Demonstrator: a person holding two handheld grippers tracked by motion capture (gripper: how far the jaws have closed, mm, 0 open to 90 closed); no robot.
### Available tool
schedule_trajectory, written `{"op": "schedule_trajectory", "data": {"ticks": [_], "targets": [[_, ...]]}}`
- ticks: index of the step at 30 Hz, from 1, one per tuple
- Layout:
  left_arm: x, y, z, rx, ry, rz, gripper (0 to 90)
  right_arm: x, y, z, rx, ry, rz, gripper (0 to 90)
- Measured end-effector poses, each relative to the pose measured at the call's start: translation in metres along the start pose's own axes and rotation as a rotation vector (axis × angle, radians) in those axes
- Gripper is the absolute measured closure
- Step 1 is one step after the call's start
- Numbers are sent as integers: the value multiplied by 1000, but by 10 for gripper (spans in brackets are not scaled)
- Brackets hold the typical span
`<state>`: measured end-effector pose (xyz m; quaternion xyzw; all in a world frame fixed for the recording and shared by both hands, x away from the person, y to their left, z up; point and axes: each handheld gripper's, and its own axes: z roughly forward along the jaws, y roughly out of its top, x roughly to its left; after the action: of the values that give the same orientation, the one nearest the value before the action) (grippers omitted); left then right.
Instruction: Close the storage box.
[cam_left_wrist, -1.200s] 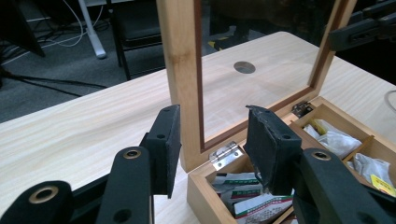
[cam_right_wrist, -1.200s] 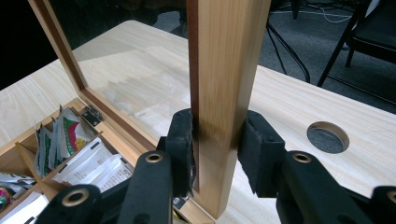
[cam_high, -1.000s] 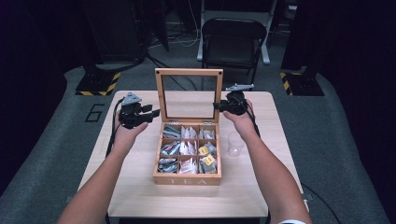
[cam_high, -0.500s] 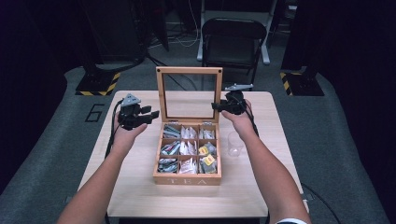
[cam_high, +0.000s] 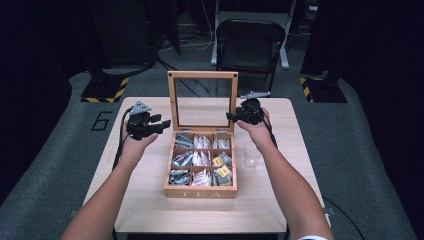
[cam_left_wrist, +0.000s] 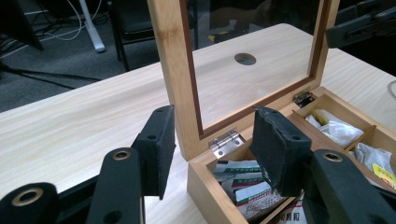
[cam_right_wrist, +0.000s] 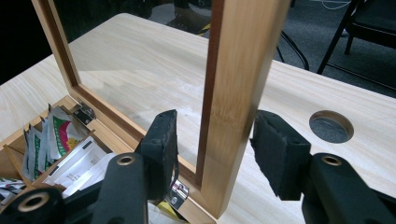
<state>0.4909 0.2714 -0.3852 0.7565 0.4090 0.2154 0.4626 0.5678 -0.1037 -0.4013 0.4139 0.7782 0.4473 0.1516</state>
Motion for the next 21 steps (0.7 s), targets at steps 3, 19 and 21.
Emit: {"op": "schedule_trajectory", "data": {"ticks": [3,19,21], "targets": [[0,-1,0,6,4,-3,490,1,-1,-3,19,-6,-3,479],[-4,0,-7,8,-6,9,484,12,-10,-33,5,4,-53,358],[-5,0,-9,8,-8,12,484,13,-12,-38,-3,-1,-58,346]]}}
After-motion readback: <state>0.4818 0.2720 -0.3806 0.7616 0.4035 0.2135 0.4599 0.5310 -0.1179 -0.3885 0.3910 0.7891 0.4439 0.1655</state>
